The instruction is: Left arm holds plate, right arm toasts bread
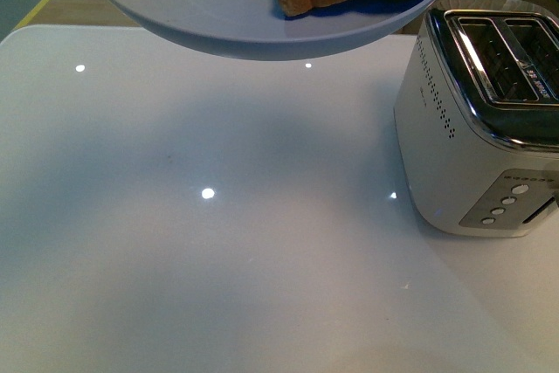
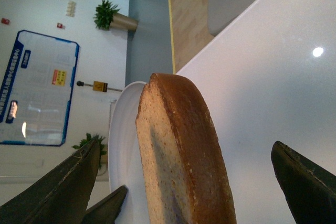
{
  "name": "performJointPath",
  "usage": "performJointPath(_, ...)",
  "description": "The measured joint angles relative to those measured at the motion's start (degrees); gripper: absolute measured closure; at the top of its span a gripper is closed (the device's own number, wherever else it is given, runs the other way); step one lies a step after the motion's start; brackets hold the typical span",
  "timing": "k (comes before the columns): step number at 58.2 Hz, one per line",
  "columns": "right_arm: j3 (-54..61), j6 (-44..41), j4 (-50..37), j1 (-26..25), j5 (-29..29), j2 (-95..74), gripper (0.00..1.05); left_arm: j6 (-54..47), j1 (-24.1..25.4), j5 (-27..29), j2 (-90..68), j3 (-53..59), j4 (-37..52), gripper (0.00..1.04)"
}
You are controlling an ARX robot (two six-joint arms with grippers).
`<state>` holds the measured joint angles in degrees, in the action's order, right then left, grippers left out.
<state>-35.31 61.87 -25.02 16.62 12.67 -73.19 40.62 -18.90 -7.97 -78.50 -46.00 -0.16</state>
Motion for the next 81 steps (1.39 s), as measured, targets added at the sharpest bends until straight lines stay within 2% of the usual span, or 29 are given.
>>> performJointPath(4, 0.00, 0.46, -0.24, 0.15, 0.00, -0.24, 0.12, 0.00, 0.00, -0.02, 0.00, 0.00, 0.02, 1.02)
performJointPath(12, 0.00, 1.33, -0.26, 0.57, 0.26, -0.52, 0.33, 0.02, 0.02, 0.00, 0.00, 0.00, 0.02, 1.02)
performJointPath(21, -0.07, 1.73, 0.79, 0.98, 0.00, -0.63, 0.68, 0.02, 0.09, 0.00, -0.02, 0.00, 0.02, 1.02)
performJointPath(33, -0.11, 1.81, 0.79, 1.27, 0.17, 0.17, 1.00, 0.00, 0.33, -0.17, -0.02, 0.00, -0.28, 1.02)
performJointPath(46, -3.41, 1.16, 2.80, -1.84, 1.27, 5.01, 1.01, 0.02, 0.52, -0.68, 0.00, 0.00, -0.35, 1.02)
performJointPath(54, -8.68, -3.58, 6.45, -6.23, -2.78, 8.00, 1.01, 0.04, 0.66, -0.83, 0.00, 0.00, -0.35, 1.02)
performJointPath(63, -14.23, -16.24, 10.45, -8.74, -12.46, 8.20, 1.01, 0.02, 0.68, -0.94, 0.00, 0.00, -0.35, 1.02)
performJointPath(69, -16.00, -29.70, 10.10, -7.82, -19.91, 5.90, 1.01, 0.02, 0.68, -1.01, -0.02, 0.00, -0.35, 1.02)
performJointPath(77, -15.93, -45.92, 8.50, -5.75, -25.57, 0.17, 1.01, 0.02, 0.70, -1.05, -0.02, -0.11, -0.35, 1.02)
performJointPath(81, -15.58, -50.49, 8.00, -4.81, -26.88, -2.60, 1.01, 0.02, 0.74, -1.03, -0.02, -0.17, -0.35, 1.02)
